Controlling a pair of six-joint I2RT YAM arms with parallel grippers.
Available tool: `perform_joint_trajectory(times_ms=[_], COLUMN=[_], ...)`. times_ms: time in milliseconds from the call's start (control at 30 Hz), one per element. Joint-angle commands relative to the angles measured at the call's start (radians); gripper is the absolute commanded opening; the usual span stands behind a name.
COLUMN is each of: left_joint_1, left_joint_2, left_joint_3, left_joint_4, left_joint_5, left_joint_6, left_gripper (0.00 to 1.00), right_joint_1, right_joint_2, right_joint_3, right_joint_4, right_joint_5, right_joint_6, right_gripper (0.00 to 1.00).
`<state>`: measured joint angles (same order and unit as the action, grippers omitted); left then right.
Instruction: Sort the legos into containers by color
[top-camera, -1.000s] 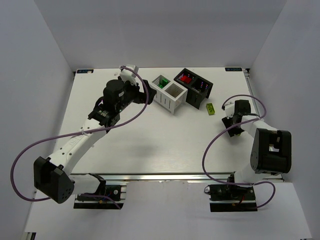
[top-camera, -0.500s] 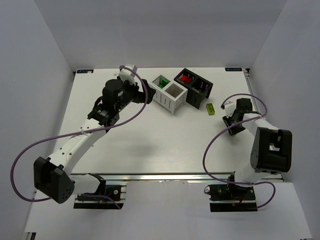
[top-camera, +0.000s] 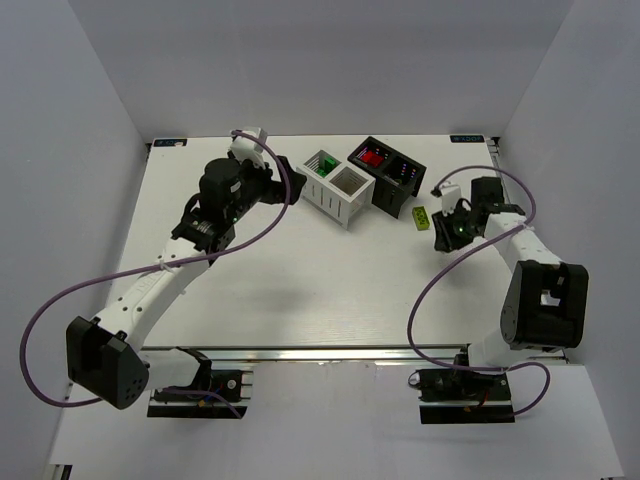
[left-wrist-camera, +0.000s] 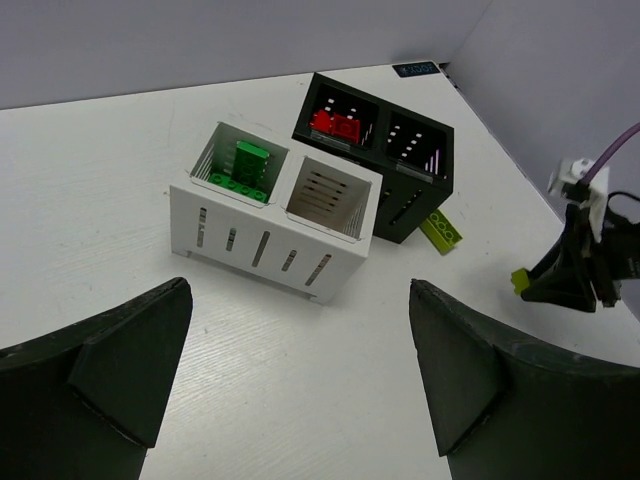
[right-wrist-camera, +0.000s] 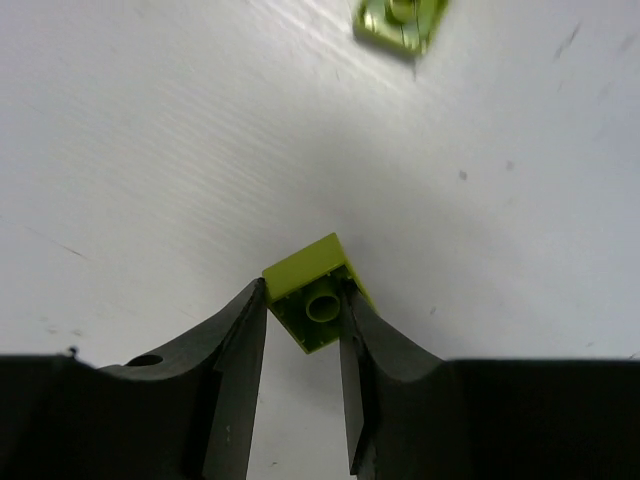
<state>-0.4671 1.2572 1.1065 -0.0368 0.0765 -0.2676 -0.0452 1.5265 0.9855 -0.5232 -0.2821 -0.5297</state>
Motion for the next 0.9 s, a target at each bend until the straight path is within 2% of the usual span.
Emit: perform_joint_trajectory(times_ms=[0,200,233,533,667,833,867], left_joint_1=[0.016,0.042,0.044,0.047,0.047,0.047,0.047], left_joint_2=[-0.039,-0.036,-0.036,-0.022,-0.018,-0.013,-0.012], left_joint_3=[-0.007,-0.010,-0.010,-0.013,-0.014,-0.014,-0.016], left_joint_4=[0.017,0.021,0.021,0.014,0.012,0.014,0.014], left_joint_5=[-0.001,-0.003,-0.006,-0.023,-0.037,-0.034,-0.030], left_joint_6=[-0.007,-0.012,-0.012,0.010,0.016,0.018,0.018], left_gripper=[0.98,0.98,0.98,0.98,0.98,0.98,0.98], right_joint_1=[0.024,0.076,0.099,0.163,0.163,0.165,0.165], right_joint_2=[-0.014,0.113,0.133,0.334,0.418,0.468,0.480], right_joint_3=[0.161,0.435,0.514,0.827,0.898,0.909,0.913], right_joint_4=[-0.020,-0.058,-0.064,-0.029,0.005,0.022,0.017], right_joint_5=[-0.142,-0.224,-0.227,-0.198,-0.170,-0.167,-0.158], right_joint_6=[0.048,0.122,0.123,0.188,0.206,0.217,0.218], right_gripper=[0.16,0.15,0.15,0.17,0.24,0.33,0.43])
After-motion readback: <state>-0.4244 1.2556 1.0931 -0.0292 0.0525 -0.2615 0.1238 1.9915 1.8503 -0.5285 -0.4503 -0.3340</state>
